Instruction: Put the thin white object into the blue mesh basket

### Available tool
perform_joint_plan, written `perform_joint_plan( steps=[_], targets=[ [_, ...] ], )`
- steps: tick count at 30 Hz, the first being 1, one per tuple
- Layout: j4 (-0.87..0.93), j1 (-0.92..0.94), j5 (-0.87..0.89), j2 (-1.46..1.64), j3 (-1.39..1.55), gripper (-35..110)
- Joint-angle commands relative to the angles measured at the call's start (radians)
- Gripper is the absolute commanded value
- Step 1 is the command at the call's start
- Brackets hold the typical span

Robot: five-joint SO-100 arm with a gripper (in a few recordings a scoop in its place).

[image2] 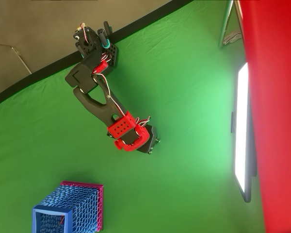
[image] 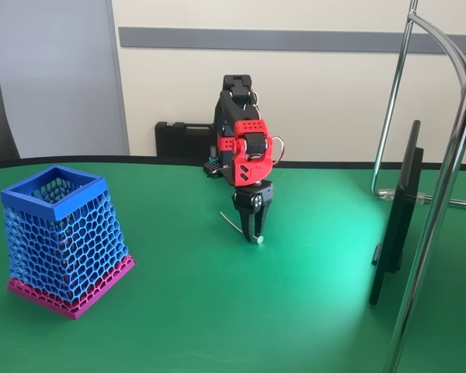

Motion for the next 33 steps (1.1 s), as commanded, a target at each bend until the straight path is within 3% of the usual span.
perform_joint_plan(
  steps=[1, 33],
  targets=[
    [0.011, 0.002, -0.012, 0.000, -0.041, 16],
    [0.064, 0.005, -0.021, -0.043, -0.104, 10]
  ],
)
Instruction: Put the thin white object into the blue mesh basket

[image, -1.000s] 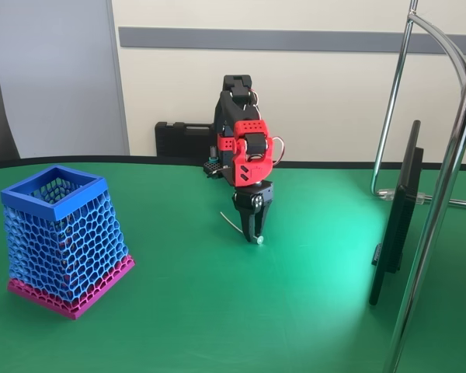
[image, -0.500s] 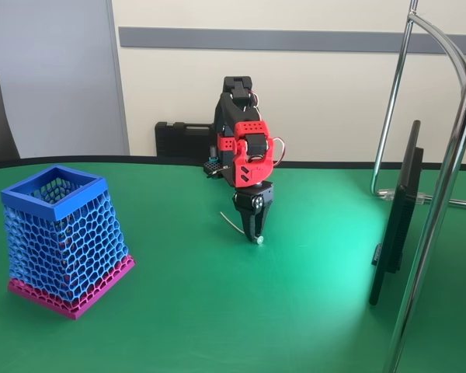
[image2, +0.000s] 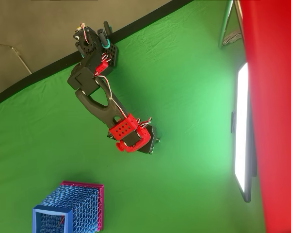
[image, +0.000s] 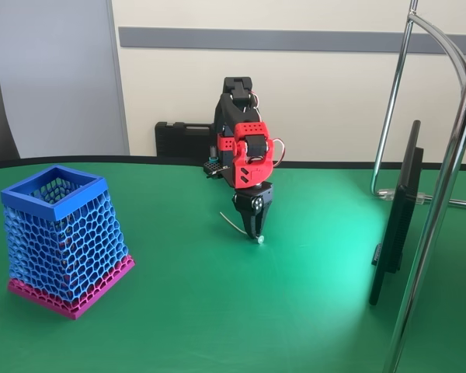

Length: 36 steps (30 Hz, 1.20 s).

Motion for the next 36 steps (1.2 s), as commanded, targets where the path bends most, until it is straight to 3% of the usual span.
perform_joint_plan(
  steps=[1, 36],
  targets=[
    [0.009, 0.005, -0.003, 0.005, -0.041, 9],
    [0.025, 0.040, -0.091, 0.127, -0.044, 6]
  ],
)
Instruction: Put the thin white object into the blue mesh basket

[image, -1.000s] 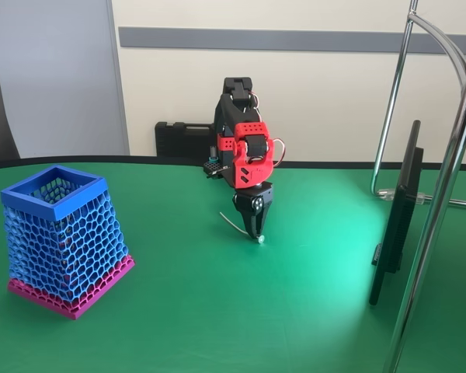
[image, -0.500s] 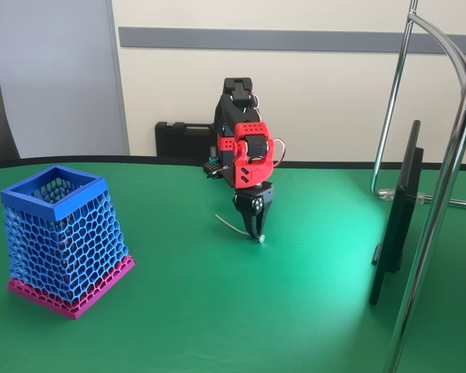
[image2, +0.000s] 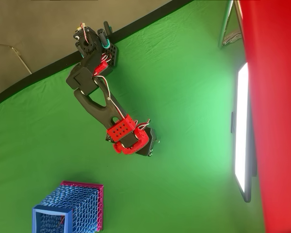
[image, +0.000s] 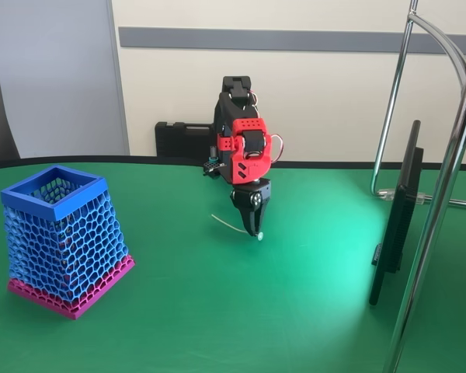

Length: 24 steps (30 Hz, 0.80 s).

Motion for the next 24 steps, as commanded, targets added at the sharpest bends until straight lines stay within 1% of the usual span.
perform_joint_plan(
  steps=[1, 7, 9, 14, 24],
  targets=[
    [0.009, 0.023, -0.032, 0.098, -0.021, 6],
    [0.009, 0.094, -0.114, 0.147, -0.114, 5],
    [0.015, 0.121, -0.140, 0.156, -0.153, 6],
    [0.034, 0.179, -0.212, 0.166, -0.259, 4],
    [0.034, 0.259, -0.373, 0.202, -0.400, 2]
  ],
)
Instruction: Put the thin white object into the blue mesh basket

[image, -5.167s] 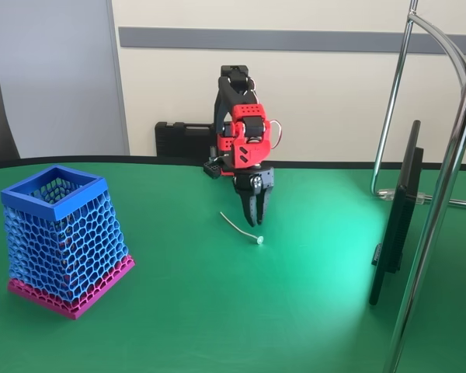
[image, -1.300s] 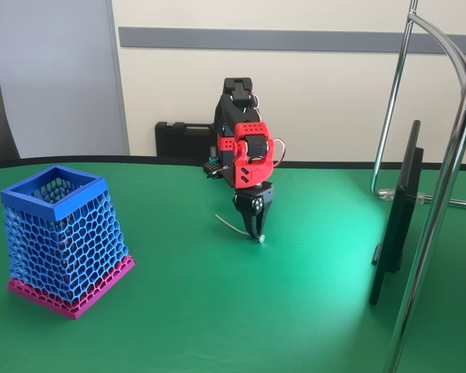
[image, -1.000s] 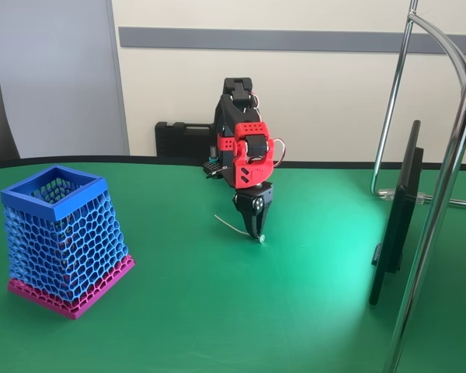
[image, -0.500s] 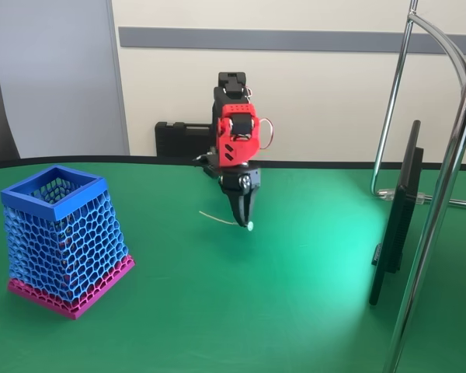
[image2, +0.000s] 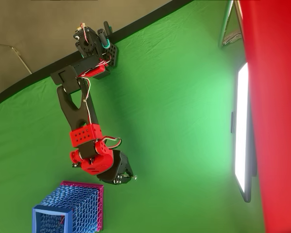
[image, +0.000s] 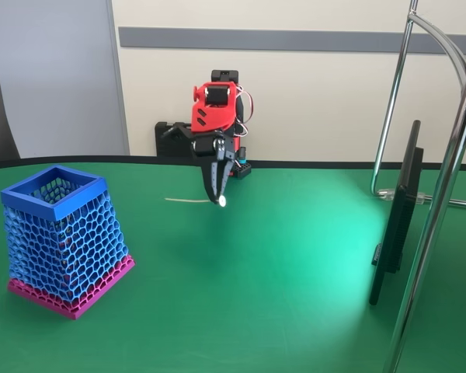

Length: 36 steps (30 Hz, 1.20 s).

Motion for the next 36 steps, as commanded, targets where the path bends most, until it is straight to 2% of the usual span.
perform_joint_plan(
  steps=[1, 6, 16, 29, 36],
  targets=[
    [0.005, 0.023, -0.038, 0.071, -0.075, 3],
    [-0.008, 0.054, -0.110, 0.089, -0.161, 3],
    [-0.173, 0.126, -0.186, 0.109, -0.285, 4],
    [-0.420, 0.249, -0.133, 0.005, -0.402, 5],
    [-0.451, 0.276, -0.060, -0.063, -0.437, 4]
  ],
)
